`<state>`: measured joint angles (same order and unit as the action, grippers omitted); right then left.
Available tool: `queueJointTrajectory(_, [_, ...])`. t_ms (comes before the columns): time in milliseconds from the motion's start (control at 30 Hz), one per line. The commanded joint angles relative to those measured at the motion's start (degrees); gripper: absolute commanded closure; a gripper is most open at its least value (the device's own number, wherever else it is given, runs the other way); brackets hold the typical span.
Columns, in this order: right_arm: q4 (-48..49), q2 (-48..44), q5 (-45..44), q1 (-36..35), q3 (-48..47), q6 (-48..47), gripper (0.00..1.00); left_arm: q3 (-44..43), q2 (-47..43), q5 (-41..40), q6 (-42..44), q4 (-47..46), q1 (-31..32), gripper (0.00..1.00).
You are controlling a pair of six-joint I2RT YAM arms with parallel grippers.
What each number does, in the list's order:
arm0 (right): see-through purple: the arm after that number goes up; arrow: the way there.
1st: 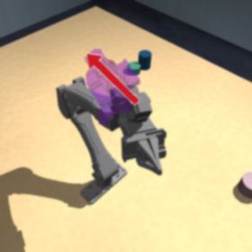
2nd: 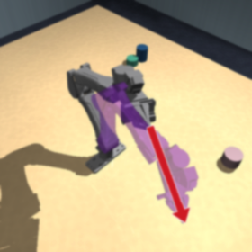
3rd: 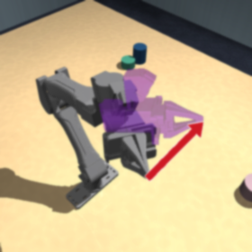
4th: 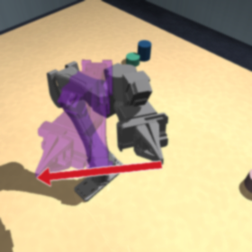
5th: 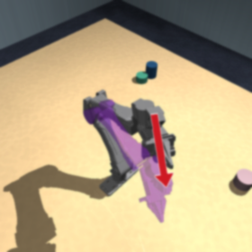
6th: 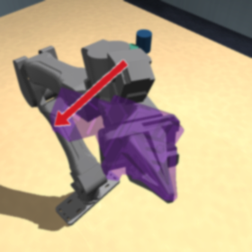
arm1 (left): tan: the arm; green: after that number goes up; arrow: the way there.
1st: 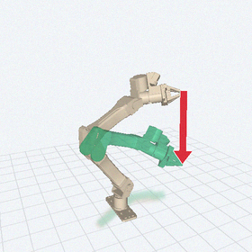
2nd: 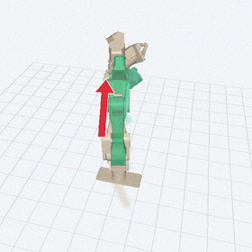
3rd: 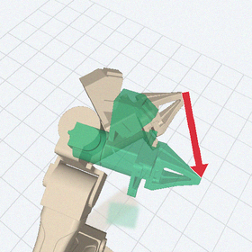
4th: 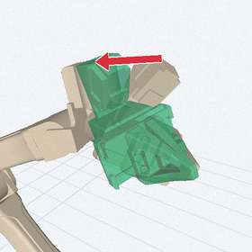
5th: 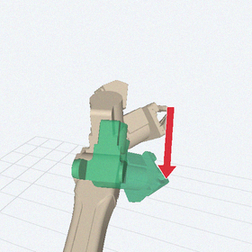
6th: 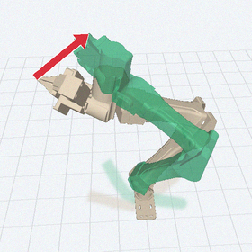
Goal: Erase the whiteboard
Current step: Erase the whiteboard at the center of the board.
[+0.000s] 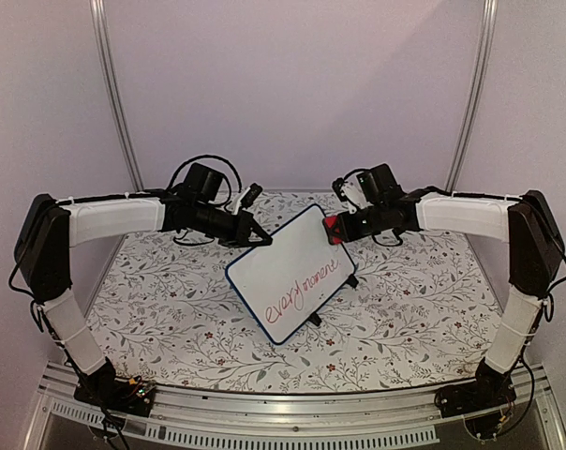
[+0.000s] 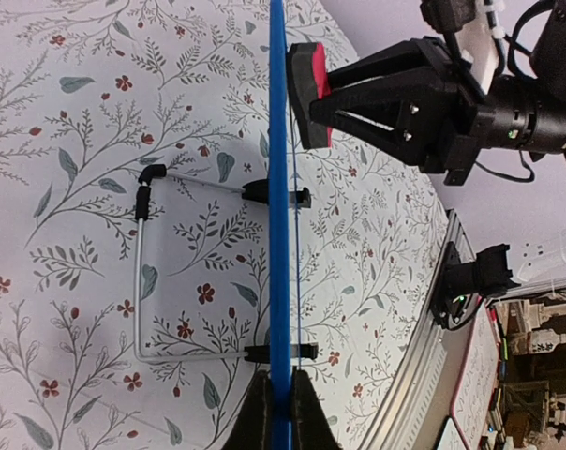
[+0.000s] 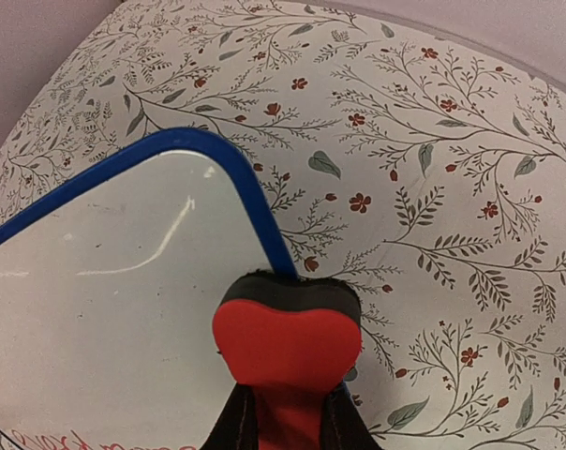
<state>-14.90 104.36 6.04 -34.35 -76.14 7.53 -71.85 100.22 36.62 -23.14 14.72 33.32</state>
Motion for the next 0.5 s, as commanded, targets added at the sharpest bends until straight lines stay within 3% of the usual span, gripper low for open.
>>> queueJointTrajectory(0, [2.6, 1.6, -0.6, 0.6, -0.7, 2.2, 0.96, -0.6, -1.1, 4.9, 3.1, 0.8, 1.9, 1.0])
queueJointTrajectory(467, [4.1, -1.4, -1.1, 0.8, 12.8, 4.9, 0.97, -0.7, -1.1, 4.9, 3.2, 0.8, 1.9, 1.0])
